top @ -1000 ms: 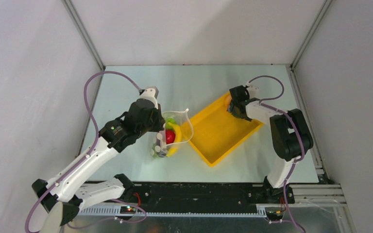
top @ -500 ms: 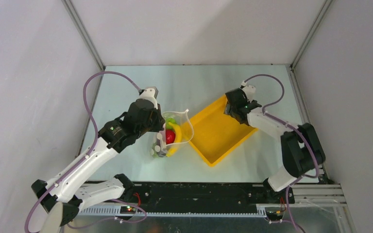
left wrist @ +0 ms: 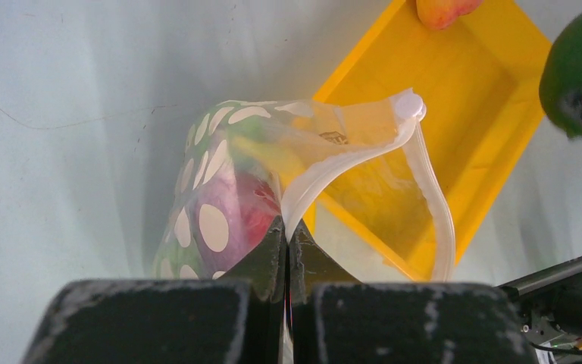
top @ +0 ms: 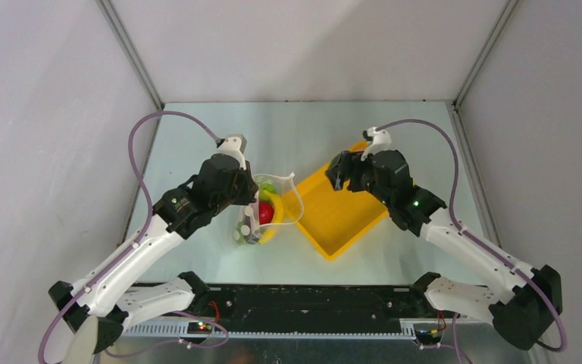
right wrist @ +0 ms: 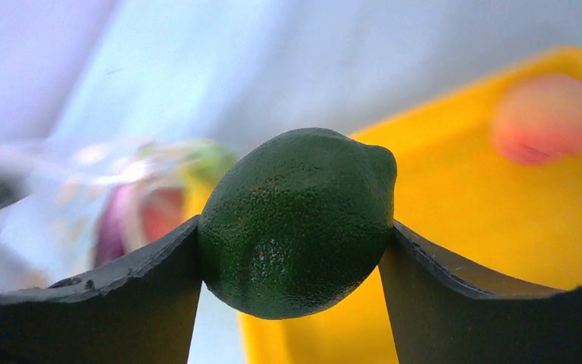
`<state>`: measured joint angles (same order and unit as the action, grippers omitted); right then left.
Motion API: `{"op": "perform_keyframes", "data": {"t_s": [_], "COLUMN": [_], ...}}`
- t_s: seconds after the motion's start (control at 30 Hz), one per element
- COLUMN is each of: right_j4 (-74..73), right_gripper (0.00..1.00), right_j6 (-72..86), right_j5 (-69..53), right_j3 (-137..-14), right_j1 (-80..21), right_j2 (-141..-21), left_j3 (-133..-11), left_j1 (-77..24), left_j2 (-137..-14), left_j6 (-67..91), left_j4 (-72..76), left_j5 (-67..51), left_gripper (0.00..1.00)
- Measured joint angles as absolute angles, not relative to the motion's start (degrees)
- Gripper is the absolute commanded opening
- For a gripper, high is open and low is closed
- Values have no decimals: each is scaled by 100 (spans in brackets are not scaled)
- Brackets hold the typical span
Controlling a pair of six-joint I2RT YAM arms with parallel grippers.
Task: Place the food in the zip-top bag and seal the zipper
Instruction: Place the fake fruit in the zipper food storage bag, then pick up the fake fruit from the bin.
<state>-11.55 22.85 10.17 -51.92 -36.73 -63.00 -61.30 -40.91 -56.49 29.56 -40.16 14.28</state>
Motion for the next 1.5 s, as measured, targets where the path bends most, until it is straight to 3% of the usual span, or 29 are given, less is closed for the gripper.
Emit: {"op": "perform_keyframes", "data": {"t_s": [0.23,0.4,0.57,0.6,0.67,1.2,1.5], "right_j4": [38,585,489,451,388,145,-646], "right_gripper": [69,71,79,92,99,99,100], "right_j6": [1811,1732,1527,1485,1426,1400,2198], "right_j5": [-801,-1247,-1164,-1125,-1039,-613,913], "right_j3": [-5142,-5188,-5463,-5513,-5623,-5920,-5933], "right_j1": [-4552,-4982,-5371,-5430,-5509,-5548,-4790], "right_j2": [-6093,-6525,-7175,-7264,-7415,-7579,-7264], "left_j3": [-6130,-6130,-6130,-6130,-6130,-6130,-6130], "left_j1": [-4091,-4091,-4091,-4091,-4091,-4091,-4091], "left_j2": [-5621,-5631,-5669,-5671,-5673,-5675,-5684], "left_j6": [2974,2993,2993,2993,2993,2993,2993], "left_j4": [-3994,-3994,-3981,-3975,-3964,-3951,-3948], "left_j5": [1356,1284,1271,1267,1262,1184,1184], "left_gripper": [0,0,0,0,0,0,0]}}
